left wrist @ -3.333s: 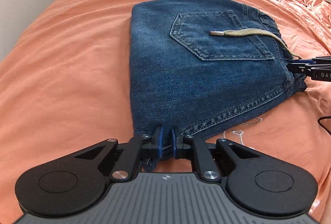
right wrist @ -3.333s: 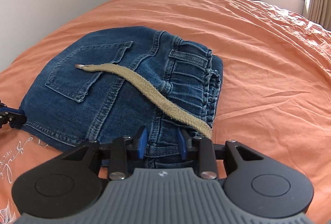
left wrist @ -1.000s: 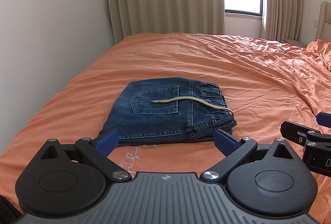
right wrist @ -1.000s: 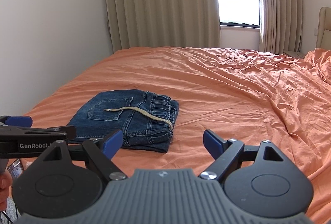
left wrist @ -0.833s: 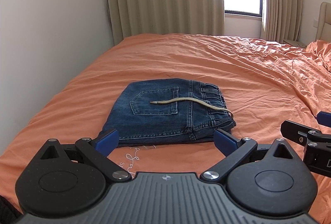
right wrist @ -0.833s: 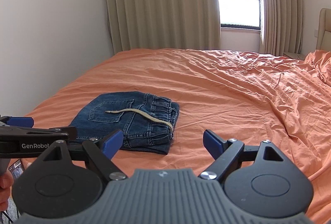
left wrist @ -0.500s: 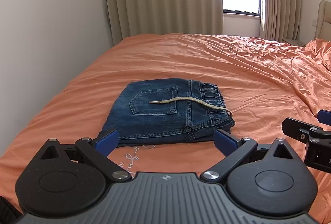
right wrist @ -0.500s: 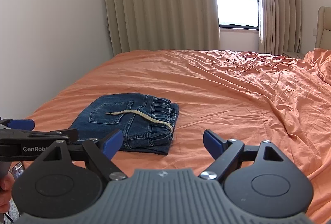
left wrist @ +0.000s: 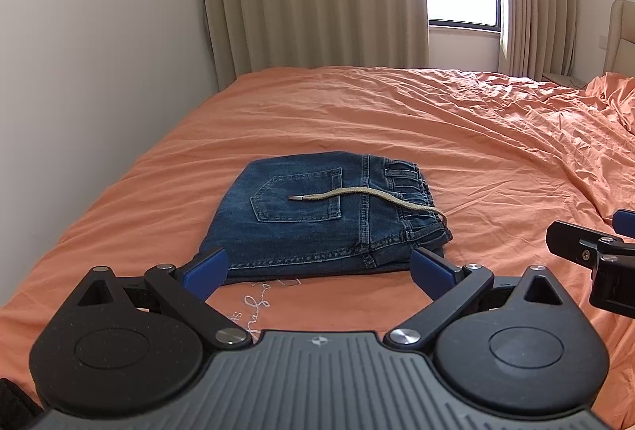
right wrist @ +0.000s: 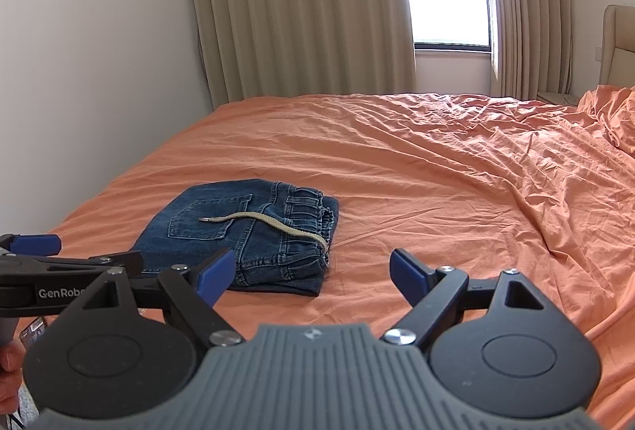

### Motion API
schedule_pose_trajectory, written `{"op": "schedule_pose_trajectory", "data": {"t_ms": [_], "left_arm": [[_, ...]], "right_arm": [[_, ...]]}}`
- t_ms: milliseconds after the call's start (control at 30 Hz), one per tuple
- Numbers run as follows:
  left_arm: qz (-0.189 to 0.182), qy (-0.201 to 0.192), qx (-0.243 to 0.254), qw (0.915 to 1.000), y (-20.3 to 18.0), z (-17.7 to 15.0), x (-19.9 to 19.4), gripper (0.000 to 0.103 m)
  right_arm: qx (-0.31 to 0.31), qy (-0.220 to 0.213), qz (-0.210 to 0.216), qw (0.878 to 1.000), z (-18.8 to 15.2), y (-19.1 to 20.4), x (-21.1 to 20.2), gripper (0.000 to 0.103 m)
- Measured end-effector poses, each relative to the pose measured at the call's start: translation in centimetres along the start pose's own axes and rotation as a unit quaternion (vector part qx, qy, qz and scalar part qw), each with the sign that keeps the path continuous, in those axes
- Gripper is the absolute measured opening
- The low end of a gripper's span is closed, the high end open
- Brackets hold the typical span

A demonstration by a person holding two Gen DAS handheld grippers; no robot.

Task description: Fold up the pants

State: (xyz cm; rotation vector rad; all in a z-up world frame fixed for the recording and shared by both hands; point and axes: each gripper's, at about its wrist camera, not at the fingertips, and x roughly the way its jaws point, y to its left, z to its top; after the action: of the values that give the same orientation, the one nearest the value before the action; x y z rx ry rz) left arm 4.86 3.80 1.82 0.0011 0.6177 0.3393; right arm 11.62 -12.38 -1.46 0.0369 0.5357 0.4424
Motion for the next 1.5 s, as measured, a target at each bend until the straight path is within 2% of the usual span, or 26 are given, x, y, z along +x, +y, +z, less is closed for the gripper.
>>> {"op": "schedule_pose_trajectory", "data": {"t_ms": [733, 1500], "left_arm": [[-0.013, -0.006, -0.002, 0.9999, 0.0, 0.2, -0.7, 0.103], [-0.009, -0.007, 0.001, 0.9999, 0.0, 0.6, -0.8, 0.103]], "right_arm": [[-0.002, -0.004, -0.006, 1.0, 0.1, 0.3, -0.9, 0.081], [-0.005, -0.003, 0.002, 1.0, 0.5, 0.3, -1.3, 0.081]]}}
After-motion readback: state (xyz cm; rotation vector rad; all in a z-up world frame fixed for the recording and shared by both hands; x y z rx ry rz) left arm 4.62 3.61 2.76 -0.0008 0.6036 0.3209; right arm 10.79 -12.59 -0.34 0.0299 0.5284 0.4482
